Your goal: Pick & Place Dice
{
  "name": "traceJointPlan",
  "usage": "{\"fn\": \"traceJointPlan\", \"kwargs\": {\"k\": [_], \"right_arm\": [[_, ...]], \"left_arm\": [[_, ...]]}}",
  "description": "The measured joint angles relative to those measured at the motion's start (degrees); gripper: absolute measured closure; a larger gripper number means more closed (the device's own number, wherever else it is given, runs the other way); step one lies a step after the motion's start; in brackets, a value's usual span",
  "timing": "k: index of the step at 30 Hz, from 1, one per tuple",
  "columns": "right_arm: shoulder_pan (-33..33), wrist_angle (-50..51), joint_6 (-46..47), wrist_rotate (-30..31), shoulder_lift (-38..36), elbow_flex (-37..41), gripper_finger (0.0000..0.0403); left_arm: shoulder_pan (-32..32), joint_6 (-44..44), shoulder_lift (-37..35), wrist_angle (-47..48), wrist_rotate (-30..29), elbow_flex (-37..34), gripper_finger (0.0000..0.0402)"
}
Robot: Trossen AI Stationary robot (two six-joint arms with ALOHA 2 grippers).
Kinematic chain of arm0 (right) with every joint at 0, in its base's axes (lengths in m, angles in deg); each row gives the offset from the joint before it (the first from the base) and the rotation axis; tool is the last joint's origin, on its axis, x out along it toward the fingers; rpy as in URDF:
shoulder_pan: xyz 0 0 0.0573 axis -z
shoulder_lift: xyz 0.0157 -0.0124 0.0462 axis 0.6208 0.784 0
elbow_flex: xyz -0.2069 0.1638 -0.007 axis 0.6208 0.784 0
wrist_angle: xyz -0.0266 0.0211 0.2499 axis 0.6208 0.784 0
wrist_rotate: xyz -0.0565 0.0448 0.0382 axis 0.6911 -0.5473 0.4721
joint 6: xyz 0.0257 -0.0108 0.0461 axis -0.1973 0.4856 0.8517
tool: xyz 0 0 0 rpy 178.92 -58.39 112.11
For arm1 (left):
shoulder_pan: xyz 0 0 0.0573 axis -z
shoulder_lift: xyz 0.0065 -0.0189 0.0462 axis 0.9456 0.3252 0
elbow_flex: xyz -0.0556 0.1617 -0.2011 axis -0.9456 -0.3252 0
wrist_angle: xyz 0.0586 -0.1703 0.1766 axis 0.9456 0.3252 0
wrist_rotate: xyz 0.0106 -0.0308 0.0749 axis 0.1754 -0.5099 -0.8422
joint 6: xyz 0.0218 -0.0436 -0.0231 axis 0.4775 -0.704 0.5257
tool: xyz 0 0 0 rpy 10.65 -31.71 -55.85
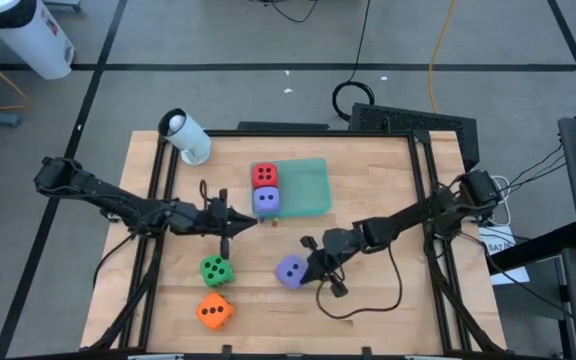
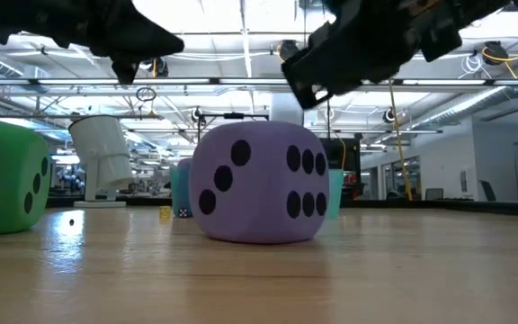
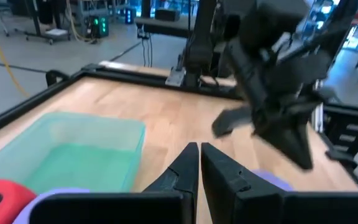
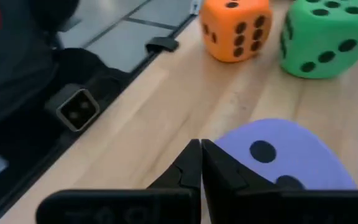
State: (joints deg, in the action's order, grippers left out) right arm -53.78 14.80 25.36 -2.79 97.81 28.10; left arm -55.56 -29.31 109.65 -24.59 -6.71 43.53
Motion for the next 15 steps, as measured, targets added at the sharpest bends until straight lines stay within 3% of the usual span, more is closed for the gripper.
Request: {"fn": "traceJointPlan", "kwargs": {"k": [3, 7, 10, 15], "right_arm": [[-0.8, -0.6, -5.0, 2.7, -4.7, -0.3, 0.0399], [-1.9, 2.8, -11.5, 16.1, -11.3, -0.3, 0.0392], [-0.1, 5.1, -12.1, 23.8, -14.2, -0.3, 0.0365], [2.0, 11.7, -6.7, 23.4, -15.2, -0.1, 0.0300]], "left_arm": [[0.0, 0.8, 0.0, 2.3, 0.0, 0.0, 0.0376], [0.0, 1.4, 0.0, 3.0, 0.1, 0.0, 0.0376], [0.0, 0.9, 0.0, 2.9, 0.3, 0.0, 0.0376], [0.0, 0.4, 0.4, 3.5, 7.7, 0.0, 0.0376]]}}
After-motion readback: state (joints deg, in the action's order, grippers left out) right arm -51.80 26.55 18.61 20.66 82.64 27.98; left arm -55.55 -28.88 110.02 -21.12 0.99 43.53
